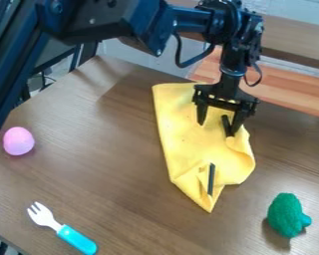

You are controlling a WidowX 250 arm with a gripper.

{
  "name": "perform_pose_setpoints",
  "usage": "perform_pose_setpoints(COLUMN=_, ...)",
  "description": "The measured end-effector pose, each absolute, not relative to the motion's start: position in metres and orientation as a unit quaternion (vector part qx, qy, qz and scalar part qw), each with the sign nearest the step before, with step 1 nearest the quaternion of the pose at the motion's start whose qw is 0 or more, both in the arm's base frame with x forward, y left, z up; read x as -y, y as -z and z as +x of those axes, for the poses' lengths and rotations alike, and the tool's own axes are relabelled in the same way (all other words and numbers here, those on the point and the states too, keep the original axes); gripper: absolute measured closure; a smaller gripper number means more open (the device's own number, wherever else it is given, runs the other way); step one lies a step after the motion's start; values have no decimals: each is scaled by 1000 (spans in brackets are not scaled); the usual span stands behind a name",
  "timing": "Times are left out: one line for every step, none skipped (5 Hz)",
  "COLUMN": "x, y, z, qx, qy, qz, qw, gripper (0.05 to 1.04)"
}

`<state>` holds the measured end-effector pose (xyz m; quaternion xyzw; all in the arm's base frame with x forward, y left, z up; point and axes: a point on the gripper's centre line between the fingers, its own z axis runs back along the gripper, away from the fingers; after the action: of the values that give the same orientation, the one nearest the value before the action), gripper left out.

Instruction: Unfold the cloth from top right

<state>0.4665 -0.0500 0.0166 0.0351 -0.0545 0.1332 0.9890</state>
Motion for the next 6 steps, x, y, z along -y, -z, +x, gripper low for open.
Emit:
perform_pose_setpoints(x=54, y=-9, z=468, qx=45, qy=-133, qz=43, qw=989, gripper=82)
perform_pose_setpoints(x=54, y=-8, z=472, qx=49, qy=-132, qz=51, qw=989, gripper=82)
perform_pose_setpoints(x=59, y=-5, z=475, qx=48, qy=-129, qz=62, qw=988, gripper=128)
perform_pose_setpoints(x=66, y=-3, z=476, qx=46, qy=-129, qz=76, qw=988, gripper=352)
perform_pose_setpoints(x=69, y=-3, z=477, qx=45, qy=-133, qz=78, qw=987, gripper=661)
perform_pose_setpoints(x=71, y=-4, z=477, qx=44, qy=-135, qz=75, qw=987, gripper=914)
